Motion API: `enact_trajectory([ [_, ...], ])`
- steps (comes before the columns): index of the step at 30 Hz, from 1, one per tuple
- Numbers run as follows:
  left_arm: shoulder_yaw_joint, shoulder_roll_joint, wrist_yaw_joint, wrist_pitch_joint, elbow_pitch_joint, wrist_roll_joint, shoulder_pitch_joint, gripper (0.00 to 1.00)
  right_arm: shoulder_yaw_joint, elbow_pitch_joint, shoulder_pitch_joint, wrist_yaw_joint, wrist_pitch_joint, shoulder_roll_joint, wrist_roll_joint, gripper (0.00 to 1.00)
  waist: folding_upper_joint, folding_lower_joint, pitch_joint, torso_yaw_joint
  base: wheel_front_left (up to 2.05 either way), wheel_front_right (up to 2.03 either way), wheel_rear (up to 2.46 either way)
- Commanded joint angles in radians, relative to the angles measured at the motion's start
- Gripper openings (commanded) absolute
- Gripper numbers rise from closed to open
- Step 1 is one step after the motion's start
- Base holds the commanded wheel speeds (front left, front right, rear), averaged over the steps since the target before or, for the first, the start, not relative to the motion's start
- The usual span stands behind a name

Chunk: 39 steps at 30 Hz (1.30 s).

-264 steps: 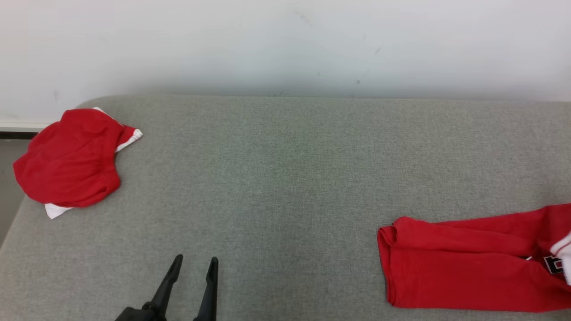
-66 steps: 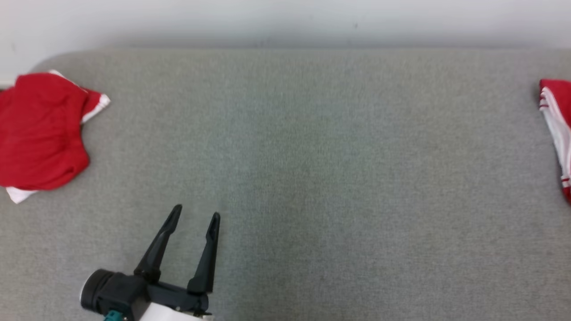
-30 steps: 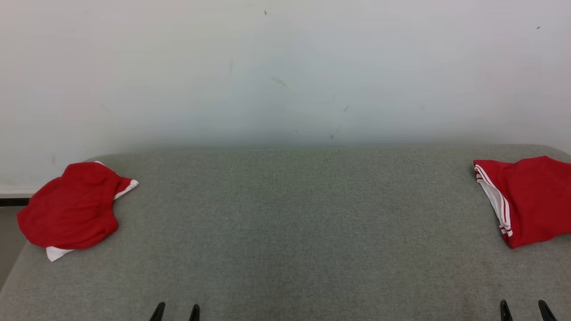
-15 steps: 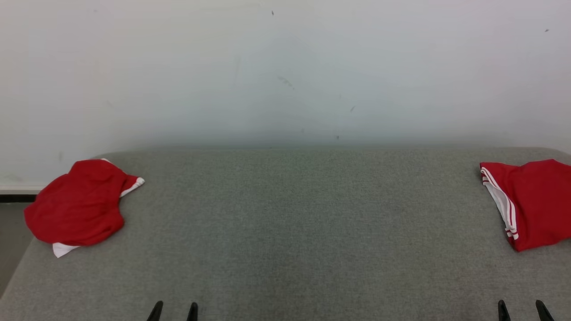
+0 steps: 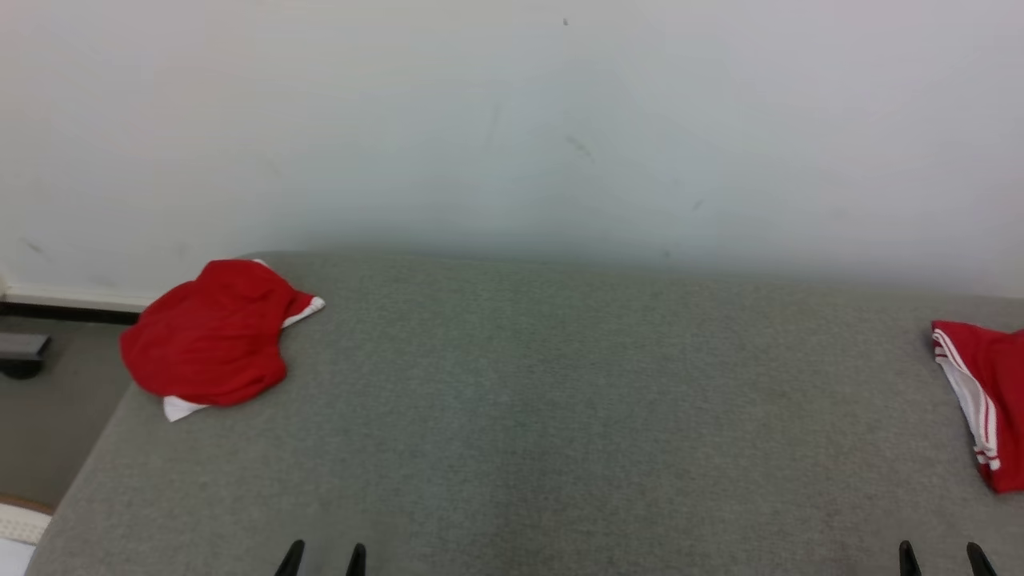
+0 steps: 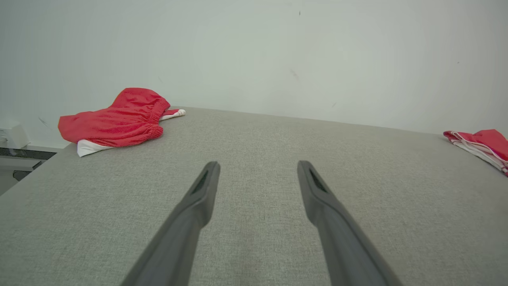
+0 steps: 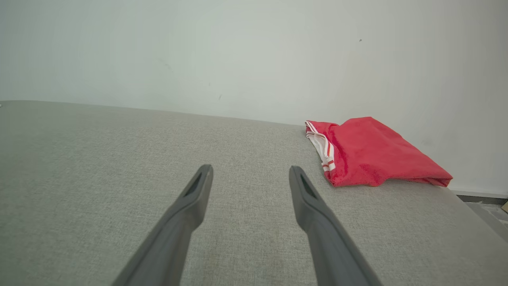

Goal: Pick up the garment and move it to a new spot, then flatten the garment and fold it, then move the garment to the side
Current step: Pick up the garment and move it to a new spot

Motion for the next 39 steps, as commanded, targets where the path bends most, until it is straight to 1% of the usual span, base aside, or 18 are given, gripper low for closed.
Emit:
enact_trajectory([
  [1,0.004,0.003,-0.002,0.0,0.0,0.012,0.002,1.0,0.0,0.004,0.007,0.0,-0.002,-0.002,0.015,1.0,-0.0001,0.0,-0.007,0.053,0.0,0.0,0.0],
  [9,0.028,0.003,-0.008,0.0,-0.005,0.03,0.032,1.0,0.035,0.017,0.001,0.0,-0.002,-0.002,0.04,1.0,-0.0001,0.0,-0.023,0.249,0.0,0.0,0.0],
  [12,0.035,0.003,-0.013,0.0,-0.01,0.037,0.043,1.0,0.054,0.021,-0.011,0.0,-0.002,-0.002,0.052,1.0,-0.0001,0.0,-0.023,0.304,0.0,0.0,0.0],
  [16,0.04,0.003,-0.016,0.0,-0.015,0.036,0.053,1.0,0.082,0.028,-0.023,0.0,-0.002,-0.002,0.062,1.0,-0.0001,0.0,-0.021,0.342,0.0,0.0,0.0],
  [19,0.045,0.003,-0.018,0.0,-0.02,0.03,0.05,1.0,0.089,0.028,-0.023,0.0,-0.002,-0.002,0.065,1.0,-0.0001,0.0,-0.013,0.347,0.0,0.0,0.0],
  [23,0.059,0.004,-0.022,0.0,-0.023,0.022,0.021,1.0,0.089,0.021,-0.023,0.0,-0.002,-0.002,0.049,1.0,-0.0001,0.0,0.014,0.329,0.0,0.0,0.0],
  [25,0.058,0.013,-0.031,0.0,-0.015,0.015,-0.007,1.0,0.08,0.017,-0.025,0.0,-0.002,-0.002,0.035,1.0,-0.0001,0.0,0.035,0.319,0.0,0.0,0.0],
  [30,0.056,0.057,-0.047,0.0,0.009,-0.041,-0.16,1.0,0.048,-0.016,-0.077,0.0,-0.002,-0.002,-0.036,1.0,-0.0001,0.0,0.172,0.288,0.0,0.0,0.0],
  [32,0.046,0.086,-0.05,0.0,0.037,-0.092,-0.245,1.0,0.03,-0.035,-0.107,0.0,-0.002,-0.014,-0.063,1.0,-0.0001,0.0,0.239,0.279,0.0,0.0,0.0],
  [33,0.023,0.107,-0.051,0.0,0.056,-0.132,-0.296,1.0,0.021,-0.045,-0.125,0.0,-0.002,-0.021,-0.069,1.0,-0.0001,0.0,0.274,0.276,0.0,0.0,0.0],
  [35,-0.015,0.162,-0.05,0.0,0.086,-0.223,-0.406,1.0,0.005,-0.067,-0.159,0.0,-0.002,-0.041,-0.085,1.0,-0.0001,0.0,0.342,0.272,0.0,0.0,0.0],
  [37,-0.061,0.229,-0.048,0.004,0.122,-0.278,-0.505,1.0,-0.007,-0.088,-0.192,0.0,-0.002,-0.063,-0.099,1.0,-0.0001,0.0,0.407,0.27,0.0,0.0,0.0],
  [39,-0.117,0.281,-0.049,0.013,0.156,-0.352,-0.608,1.0,-0.02,-0.115,-0.228,0.0,0.006,-0.091,-0.111,1.0,-0.0001,0.0,0.473,0.267,0.0,0.0,0.0],
])
